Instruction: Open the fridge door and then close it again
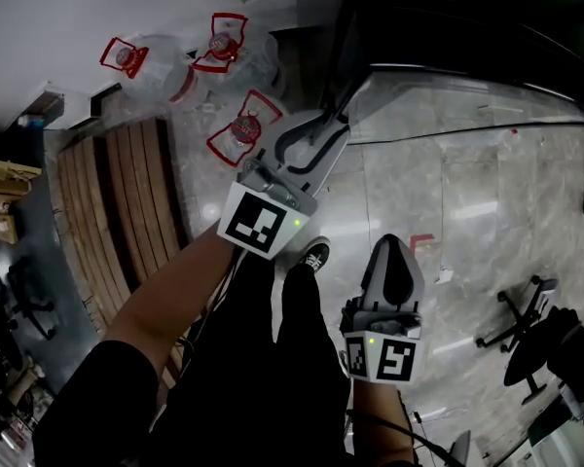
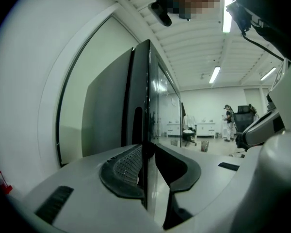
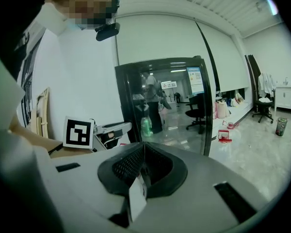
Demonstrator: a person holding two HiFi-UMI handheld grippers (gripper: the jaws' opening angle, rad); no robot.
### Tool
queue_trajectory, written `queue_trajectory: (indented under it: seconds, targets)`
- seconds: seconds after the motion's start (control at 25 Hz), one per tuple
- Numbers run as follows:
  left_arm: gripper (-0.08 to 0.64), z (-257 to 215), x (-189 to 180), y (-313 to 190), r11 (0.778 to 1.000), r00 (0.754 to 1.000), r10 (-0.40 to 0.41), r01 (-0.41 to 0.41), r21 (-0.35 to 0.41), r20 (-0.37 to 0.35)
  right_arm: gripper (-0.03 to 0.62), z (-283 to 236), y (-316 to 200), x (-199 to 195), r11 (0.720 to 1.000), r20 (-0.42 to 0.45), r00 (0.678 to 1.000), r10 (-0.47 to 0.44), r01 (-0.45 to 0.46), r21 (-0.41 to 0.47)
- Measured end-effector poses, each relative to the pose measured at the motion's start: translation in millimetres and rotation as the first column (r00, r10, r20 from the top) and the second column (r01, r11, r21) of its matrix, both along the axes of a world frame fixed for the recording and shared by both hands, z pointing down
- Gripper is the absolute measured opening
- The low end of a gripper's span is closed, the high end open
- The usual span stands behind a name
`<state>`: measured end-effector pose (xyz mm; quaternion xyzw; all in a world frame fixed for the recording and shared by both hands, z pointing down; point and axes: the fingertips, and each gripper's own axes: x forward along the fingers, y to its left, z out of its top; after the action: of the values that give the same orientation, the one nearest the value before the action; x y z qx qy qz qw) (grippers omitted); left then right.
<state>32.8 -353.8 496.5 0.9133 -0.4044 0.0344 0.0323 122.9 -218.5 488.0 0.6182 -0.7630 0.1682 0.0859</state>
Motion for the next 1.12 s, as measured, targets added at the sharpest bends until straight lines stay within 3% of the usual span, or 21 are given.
queue_trajectory:
  seconds: [0.12,0.32,0.48,0.64,0.72,0.92,1.12]
  targets:
    - [0.087,2,1,0,1.000,1.000,-0.005,0.005,-0.005,0.019,0.015,5,0,1,1.000,0.010,1.000,0.010,-0.010,-0.005]
    - [0.075,3,-1,1,0.999,0.999,-0.038,0.038,-0.036,-0.009,0.015,13,9,6,0.998,0.017,0.999,0.035,-0.034,-0.047]
    - [0.072,-1,-1,6,0.998,0.998,-0.054,0.054,-0.021,-0.018,0.015,8,13,14,0.998,0.015,0.998,0.060,-0.060,-0.018]
    - [0.063,1,16,51,1.000,0.998,0.014,-0.014,0.011,0.064,0.015,4,25,30,0.996,-0.006,0.996,0.085,-0.085,0.000]
    - [0.060,3,28,75,1.000,0.996,0.001,-0.001,-0.006,0.087,0.015,2,33,44,0.994,-0.016,0.994,0.112,-0.112,0.007]
    - [0.054,-2,60,127,0.997,0.995,-0.081,0.081,-0.011,0.063,0.015,-5,61,89,0.980,-0.043,0.979,0.197,-0.196,0.024]
    - [0.044,-3,88,162,0.997,0.995,-0.075,0.075,-0.007,0.062,0.015,-12,83,121,0.970,-0.053,0.970,0.237,-0.234,0.063]
